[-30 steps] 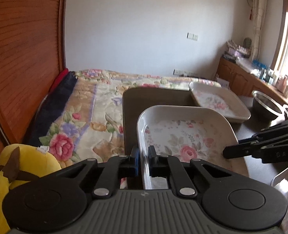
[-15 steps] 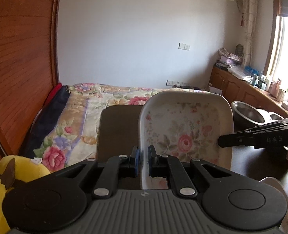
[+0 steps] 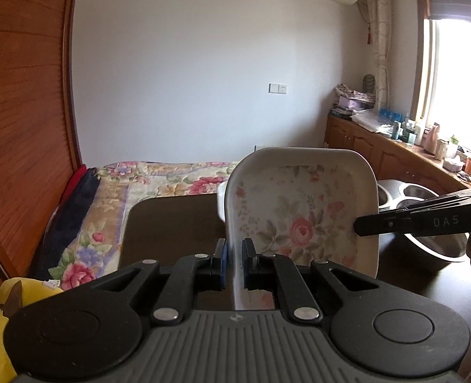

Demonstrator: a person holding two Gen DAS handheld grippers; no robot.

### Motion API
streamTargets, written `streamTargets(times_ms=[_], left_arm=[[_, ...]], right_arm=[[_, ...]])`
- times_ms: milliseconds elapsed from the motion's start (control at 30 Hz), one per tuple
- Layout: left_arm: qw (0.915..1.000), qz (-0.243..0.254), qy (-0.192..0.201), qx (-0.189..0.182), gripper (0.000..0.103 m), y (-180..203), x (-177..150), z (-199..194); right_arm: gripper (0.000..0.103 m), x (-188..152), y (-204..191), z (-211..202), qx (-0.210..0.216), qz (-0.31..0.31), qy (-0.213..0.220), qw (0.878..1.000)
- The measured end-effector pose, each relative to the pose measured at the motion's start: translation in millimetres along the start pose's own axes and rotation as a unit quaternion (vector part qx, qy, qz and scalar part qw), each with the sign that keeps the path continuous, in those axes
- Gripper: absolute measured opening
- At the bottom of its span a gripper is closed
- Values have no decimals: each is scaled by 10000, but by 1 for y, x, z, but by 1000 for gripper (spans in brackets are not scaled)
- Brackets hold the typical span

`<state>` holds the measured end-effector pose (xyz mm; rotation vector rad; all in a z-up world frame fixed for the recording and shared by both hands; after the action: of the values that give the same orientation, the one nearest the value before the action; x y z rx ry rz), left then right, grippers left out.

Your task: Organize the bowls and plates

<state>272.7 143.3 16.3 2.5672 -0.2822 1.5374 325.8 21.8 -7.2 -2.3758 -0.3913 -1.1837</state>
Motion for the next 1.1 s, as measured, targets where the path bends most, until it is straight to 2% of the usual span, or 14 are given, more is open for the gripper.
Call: streamTargets(times_ms=[300,700,1100], left_arm=[[9994,305,151,-8,39,40,-10,-27],[9996,132,173,-182,39,65,-40,-49],[9996,34,116,-255,39,72,-58,-52]], right_arm=[[7,-17,8,-48,-10,-7,279,9996],[7,-51,17,-83,-14,137,361,9993],[7,-69,21,-87,124,181,384,9990]])
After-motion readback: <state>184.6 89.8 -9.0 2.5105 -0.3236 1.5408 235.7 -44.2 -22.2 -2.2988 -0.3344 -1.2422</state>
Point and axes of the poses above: each gripper's, at about its wrist camera, not at the fingertips, and z roughly the way its jaws point, y to its right, x to its top, the point moved 9 cm from there along z, roughly the way its jaws point, and after that the axes turned 2 degrees about x, right-handed, at the moved point
